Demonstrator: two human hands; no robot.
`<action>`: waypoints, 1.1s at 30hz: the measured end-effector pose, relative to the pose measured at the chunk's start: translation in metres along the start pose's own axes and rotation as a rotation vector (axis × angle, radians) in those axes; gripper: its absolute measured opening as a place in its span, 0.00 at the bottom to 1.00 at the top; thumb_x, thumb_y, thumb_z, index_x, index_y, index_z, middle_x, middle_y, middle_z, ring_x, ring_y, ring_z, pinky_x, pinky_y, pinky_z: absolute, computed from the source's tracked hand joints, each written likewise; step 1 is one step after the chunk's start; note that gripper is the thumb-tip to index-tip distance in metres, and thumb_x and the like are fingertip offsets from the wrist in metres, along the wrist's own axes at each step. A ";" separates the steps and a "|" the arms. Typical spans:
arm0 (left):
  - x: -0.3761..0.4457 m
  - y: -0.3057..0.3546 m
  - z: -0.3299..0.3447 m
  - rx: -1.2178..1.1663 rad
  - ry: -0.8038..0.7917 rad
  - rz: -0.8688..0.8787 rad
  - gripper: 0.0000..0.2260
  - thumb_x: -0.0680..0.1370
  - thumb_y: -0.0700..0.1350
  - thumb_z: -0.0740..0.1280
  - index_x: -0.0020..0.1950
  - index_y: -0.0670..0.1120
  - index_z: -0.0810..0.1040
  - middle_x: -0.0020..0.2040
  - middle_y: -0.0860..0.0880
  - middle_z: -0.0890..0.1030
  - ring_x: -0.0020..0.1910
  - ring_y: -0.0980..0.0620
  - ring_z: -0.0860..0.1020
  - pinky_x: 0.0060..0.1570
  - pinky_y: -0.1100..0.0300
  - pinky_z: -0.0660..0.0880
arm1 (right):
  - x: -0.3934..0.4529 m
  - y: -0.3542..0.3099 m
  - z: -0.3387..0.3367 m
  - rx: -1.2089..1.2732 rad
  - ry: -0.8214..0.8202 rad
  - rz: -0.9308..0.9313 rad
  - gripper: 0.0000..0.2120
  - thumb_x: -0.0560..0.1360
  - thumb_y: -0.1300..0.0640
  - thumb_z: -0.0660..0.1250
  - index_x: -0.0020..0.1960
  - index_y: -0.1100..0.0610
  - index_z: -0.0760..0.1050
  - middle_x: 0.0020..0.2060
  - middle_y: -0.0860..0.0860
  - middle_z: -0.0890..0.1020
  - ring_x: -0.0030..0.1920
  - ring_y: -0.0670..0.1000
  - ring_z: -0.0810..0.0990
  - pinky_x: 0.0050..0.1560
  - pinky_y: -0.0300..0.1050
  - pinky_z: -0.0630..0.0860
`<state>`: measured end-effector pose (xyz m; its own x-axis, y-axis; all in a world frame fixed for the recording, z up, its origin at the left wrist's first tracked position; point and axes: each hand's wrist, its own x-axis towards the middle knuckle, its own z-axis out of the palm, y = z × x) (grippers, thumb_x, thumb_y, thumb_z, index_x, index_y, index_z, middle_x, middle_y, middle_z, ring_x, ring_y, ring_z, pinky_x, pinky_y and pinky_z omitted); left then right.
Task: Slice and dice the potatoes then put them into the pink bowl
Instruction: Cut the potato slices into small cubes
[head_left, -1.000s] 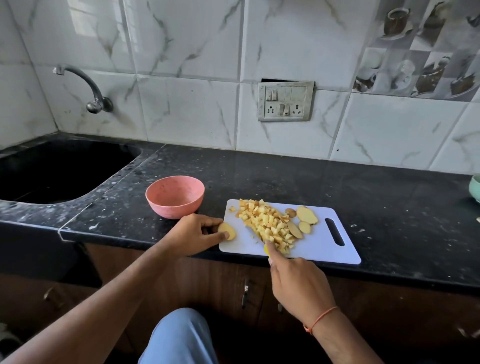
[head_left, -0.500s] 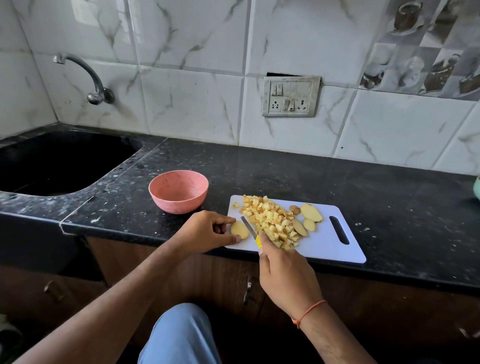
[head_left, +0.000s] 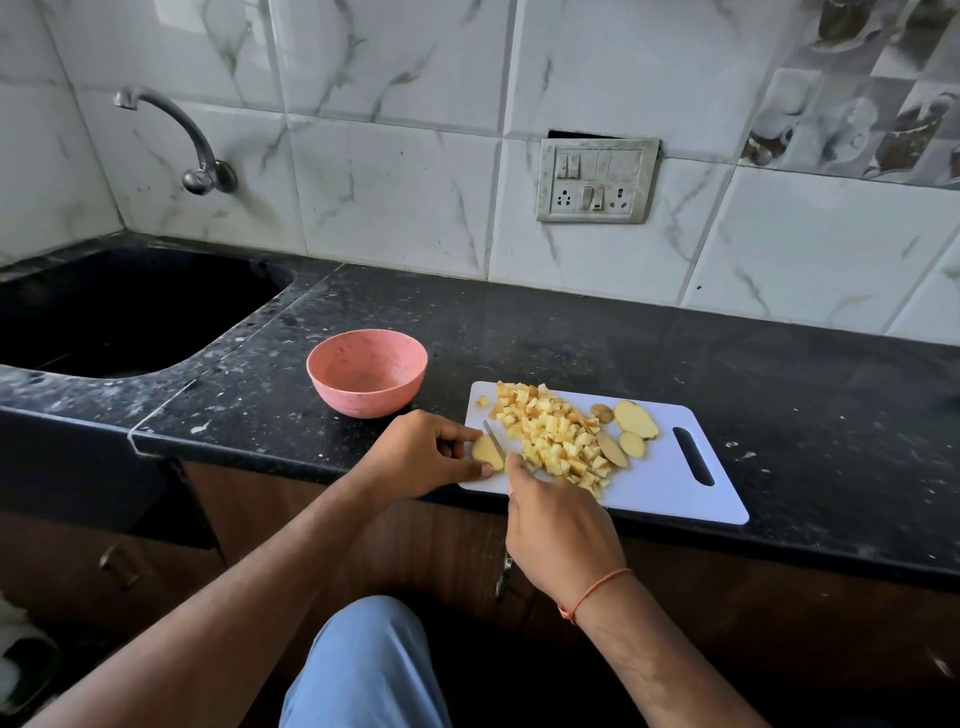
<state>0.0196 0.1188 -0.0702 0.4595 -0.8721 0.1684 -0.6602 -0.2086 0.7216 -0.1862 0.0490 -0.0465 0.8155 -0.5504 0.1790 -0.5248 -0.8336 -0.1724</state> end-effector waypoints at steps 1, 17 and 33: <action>0.000 0.000 0.000 0.006 0.007 -0.004 0.23 0.71 0.57 0.83 0.63 0.52 0.87 0.36 0.59 0.83 0.32 0.61 0.76 0.35 0.68 0.72 | -0.001 0.001 0.000 0.002 -0.005 0.001 0.27 0.85 0.55 0.57 0.83 0.51 0.58 0.46 0.52 0.83 0.45 0.52 0.82 0.37 0.45 0.71; -0.002 0.004 -0.002 -0.017 -0.008 -0.066 0.27 0.67 0.60 0.84 0.64 0.53 0.86 0.38 0.58 0.85 0.33 0.63 0.77 0.35 0.69 0.72 | -0.071 0.012 -0.021 0.130 0.000 0.043 0.26 0.87 0.48 0.52 0.84 0.45 0.52 0.31 0.45 0.74 0.30 0.46 0.74 0.29 0.37 0.65; -0.003 0.001 -0.001 -0.027 0.026 -0.077 0.20 0.70 0.54 0.84 0.60 0.52 0.88 0.39 0.56 0.86 0.34 0.61 0.79 0.40 0.62 0.78 | -0.002 -0.014 0.003 -0.093 -0.012 -0.009 0.30 0.83 0.60 0.55 0.84 0.55 0.54 0.44 0.54 0.82 0.41 0.53 0.79 0.36 0.47 0.70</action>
<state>0.0183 0.1216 -0.0688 0.5235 -0.8422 0.1292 -0.6062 -0.2617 0.7510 -0.1794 0.0618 -0.0477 0.8225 -0.5431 0.1686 -0.5378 -0.8393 -0.0801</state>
